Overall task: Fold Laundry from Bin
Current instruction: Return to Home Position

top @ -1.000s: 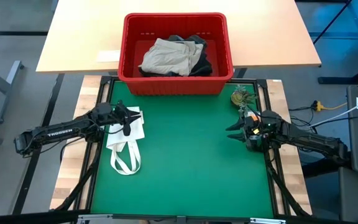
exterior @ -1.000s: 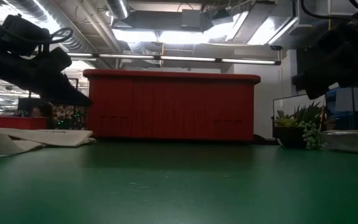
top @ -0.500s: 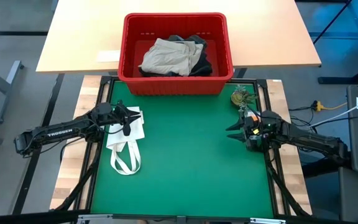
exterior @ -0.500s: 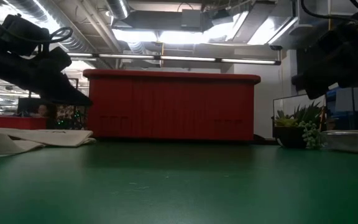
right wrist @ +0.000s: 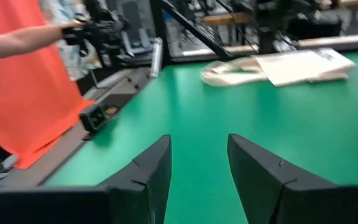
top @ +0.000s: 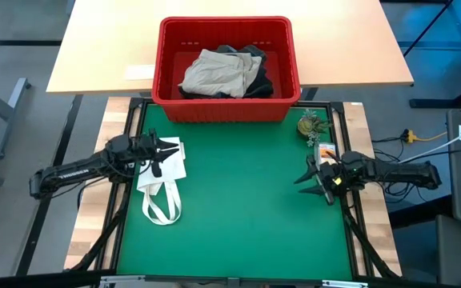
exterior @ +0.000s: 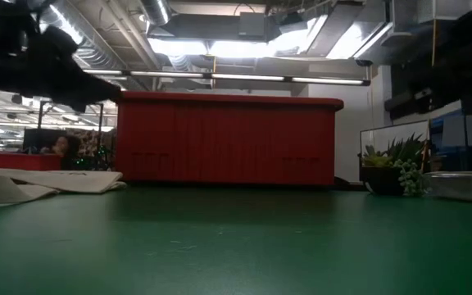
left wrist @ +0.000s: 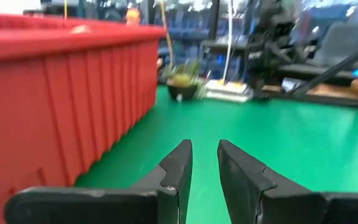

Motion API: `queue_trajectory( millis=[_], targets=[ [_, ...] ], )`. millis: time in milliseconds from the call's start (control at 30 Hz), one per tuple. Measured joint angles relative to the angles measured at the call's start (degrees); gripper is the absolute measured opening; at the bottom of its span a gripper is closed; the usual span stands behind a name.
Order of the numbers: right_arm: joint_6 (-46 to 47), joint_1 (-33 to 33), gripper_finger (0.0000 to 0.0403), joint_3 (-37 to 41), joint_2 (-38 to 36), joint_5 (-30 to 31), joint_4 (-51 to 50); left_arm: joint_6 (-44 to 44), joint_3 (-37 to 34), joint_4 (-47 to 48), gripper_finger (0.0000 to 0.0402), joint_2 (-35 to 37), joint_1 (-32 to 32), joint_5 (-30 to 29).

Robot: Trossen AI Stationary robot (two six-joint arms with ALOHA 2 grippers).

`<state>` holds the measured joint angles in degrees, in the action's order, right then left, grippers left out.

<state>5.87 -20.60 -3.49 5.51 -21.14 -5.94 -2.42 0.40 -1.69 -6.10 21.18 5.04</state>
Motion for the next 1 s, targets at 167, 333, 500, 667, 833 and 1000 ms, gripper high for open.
queue_trajectory(
  millis=[167,333,500,667,833,1000],
  targets=[
    [0.00,3.39,0.0159,0.00,-3.49,-0.01,-0.01,0.01,0.00,-0.02,0.0074,5.57,-2.26,0.00],
    [0.00,5.58,0.0159,0.00,-5.40,-0.03,-0.01,0.02,-0.02,-2.23,0.0074,6.00,-3.94,0.11],
    [0.00,7.71,0.0159,0.02,-5.39,-0.01,0.01,0.04,-0.02,-1.83,0.0074,5.96,-4.96,0.21],
    [0.00,8.70,0.0159,0.02,-5.39,0.04,-0.02,0.03,-0.02,-1.84,0.0074,5.96,-5.13,0.20],
    [0.00,8.63,0.0159,0.02,-5.37,0.11,-0.03,0.02,-0.02,-1.84,0.0074,5.96,-5.13,0.20],
    [0.00,8.63,0.0159,0.02,-5.37,0.12,-0.04,0.02,-0.02,-1.81,0.0074,5.96,-5.11,0.17]
  ],
)
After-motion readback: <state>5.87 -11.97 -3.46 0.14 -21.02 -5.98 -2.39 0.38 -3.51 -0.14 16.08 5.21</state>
